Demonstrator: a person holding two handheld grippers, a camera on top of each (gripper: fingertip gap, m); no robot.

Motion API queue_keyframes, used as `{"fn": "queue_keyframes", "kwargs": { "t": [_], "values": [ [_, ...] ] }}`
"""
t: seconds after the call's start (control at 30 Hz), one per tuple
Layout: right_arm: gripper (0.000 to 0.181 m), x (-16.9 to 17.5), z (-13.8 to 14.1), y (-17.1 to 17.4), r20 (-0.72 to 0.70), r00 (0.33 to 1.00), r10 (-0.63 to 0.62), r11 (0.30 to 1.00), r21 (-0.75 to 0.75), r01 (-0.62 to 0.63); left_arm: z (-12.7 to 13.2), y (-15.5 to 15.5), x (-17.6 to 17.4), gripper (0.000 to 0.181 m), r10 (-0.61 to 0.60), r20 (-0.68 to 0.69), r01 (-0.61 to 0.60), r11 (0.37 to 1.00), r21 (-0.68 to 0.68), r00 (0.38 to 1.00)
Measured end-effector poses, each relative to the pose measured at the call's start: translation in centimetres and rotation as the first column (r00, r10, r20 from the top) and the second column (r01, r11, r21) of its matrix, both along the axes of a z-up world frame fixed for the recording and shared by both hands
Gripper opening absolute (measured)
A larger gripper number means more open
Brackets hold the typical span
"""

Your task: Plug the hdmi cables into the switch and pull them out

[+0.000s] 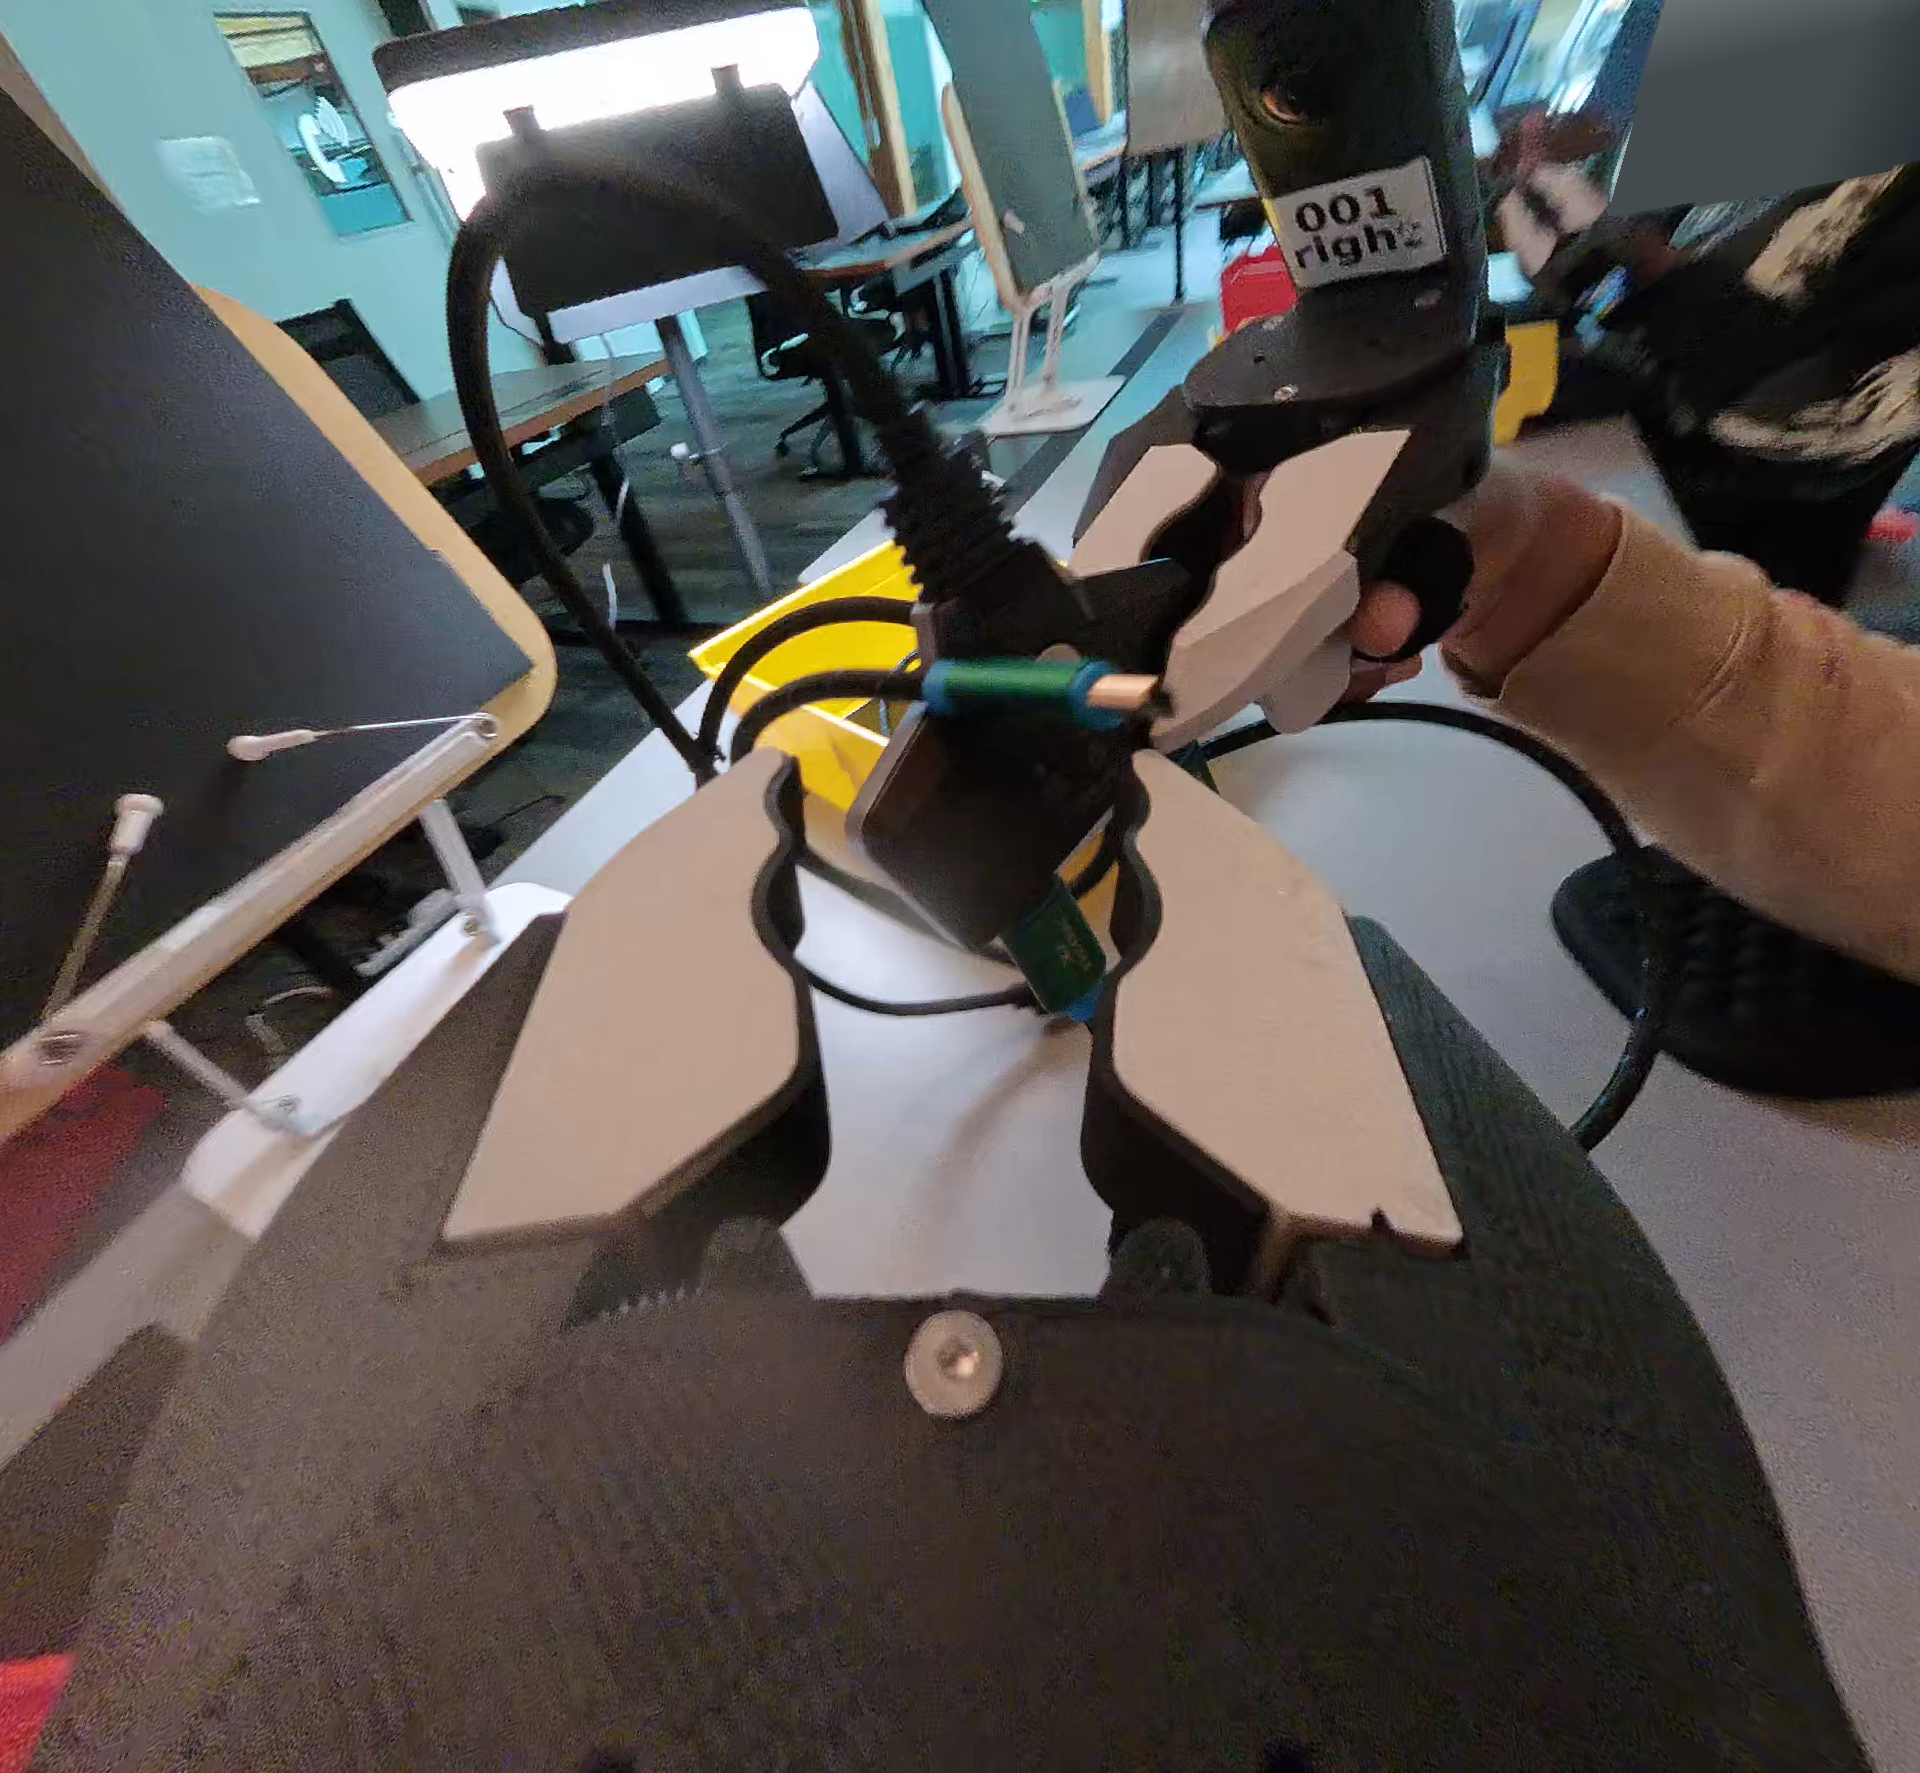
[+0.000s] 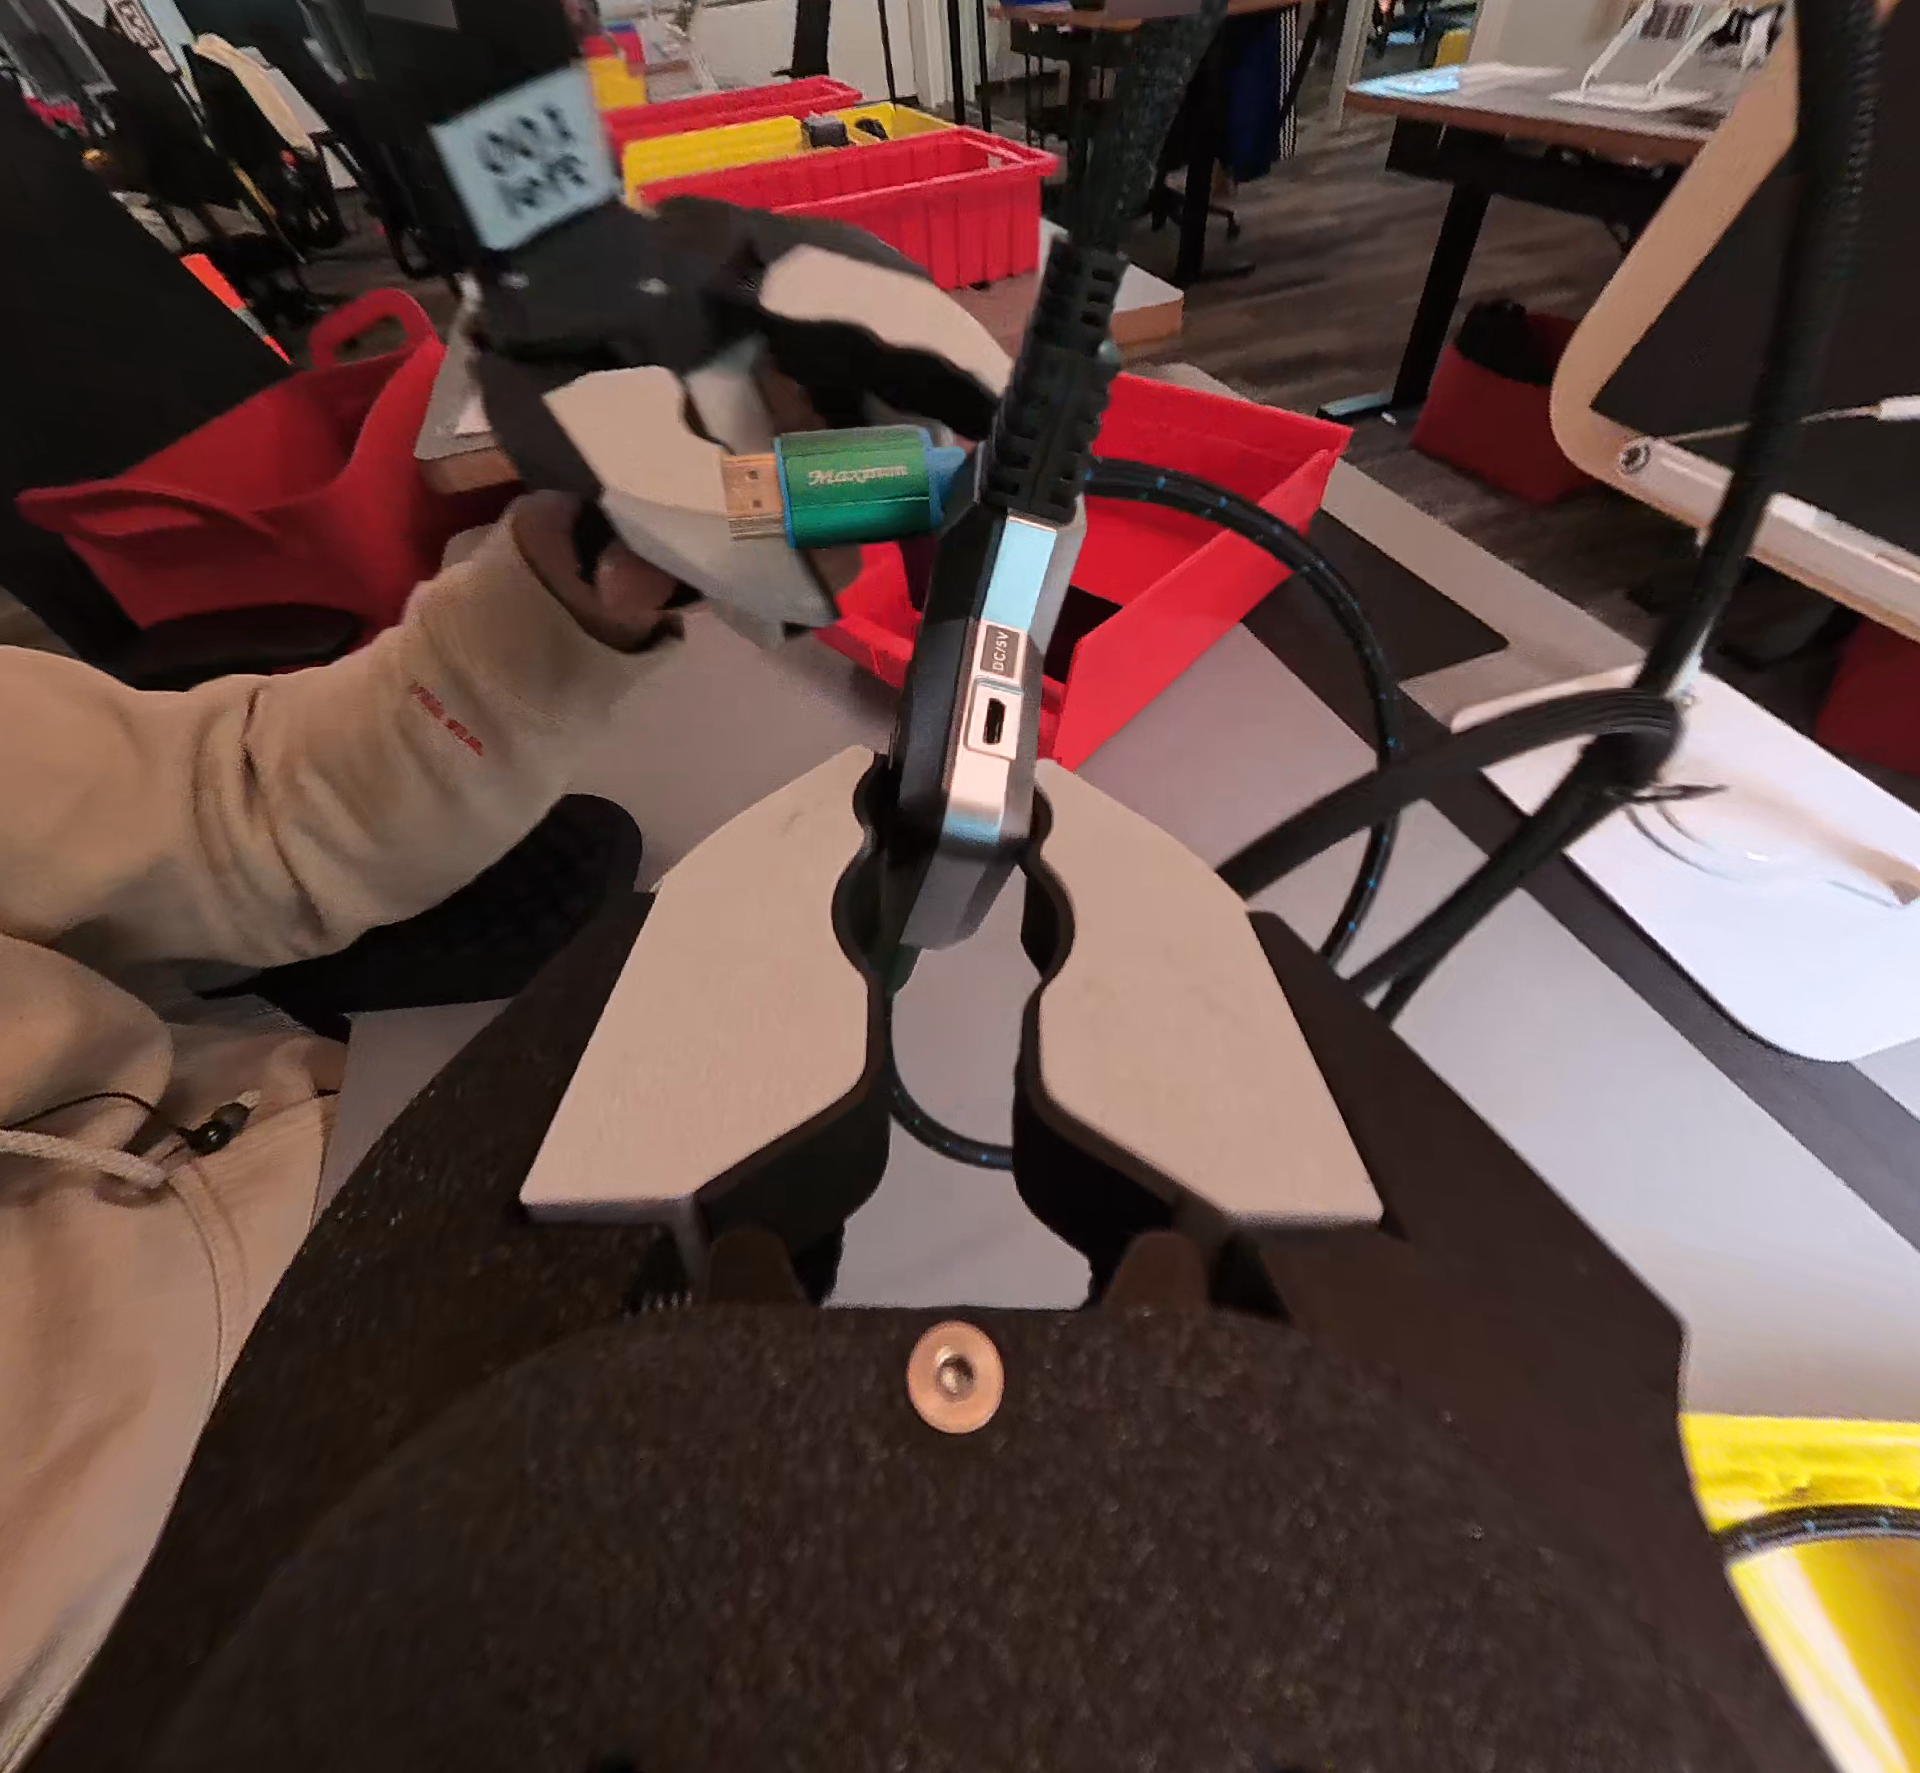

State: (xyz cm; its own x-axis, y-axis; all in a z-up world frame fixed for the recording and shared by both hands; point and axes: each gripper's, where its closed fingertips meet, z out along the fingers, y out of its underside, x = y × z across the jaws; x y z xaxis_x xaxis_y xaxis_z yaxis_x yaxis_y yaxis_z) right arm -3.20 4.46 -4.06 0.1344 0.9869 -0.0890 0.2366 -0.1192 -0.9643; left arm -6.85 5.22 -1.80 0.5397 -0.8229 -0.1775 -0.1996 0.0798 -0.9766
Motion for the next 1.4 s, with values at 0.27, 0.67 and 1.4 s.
{"fn": "queue_keyframes", "kwargs": {
  "t": [0.27, 0.67, 1.4],
  "values": [
    [0.022, -1.3, -2.5, -1.7, 0.070, 0.985, 0.158, 0.987, 0.002, -0.159, 0.6, 2.8, -4.1, 0.015, 0.205, 0.063, -0.208, 0.978, 0.036, 0.977],
    [0.022, 0.9, -3.2, -2.3, 0.163, 0.962, 0.217, 0.967, 0.097, -0.234, -4.1, -2.6, -0.2, 0.051, -0.310, 0.030, 0.304, 0.904, -0.301, 0.950],
    [0.018, 5.8, 9.0, -4.3, -0.230, 0.973, 0.027, 0.957, 0.288, 0.042, -2.9, 2.3, 0.6, 0.024, -0.124, 0.394, 0.248, 0.926, -0.284, 0.911]
  ]
}}
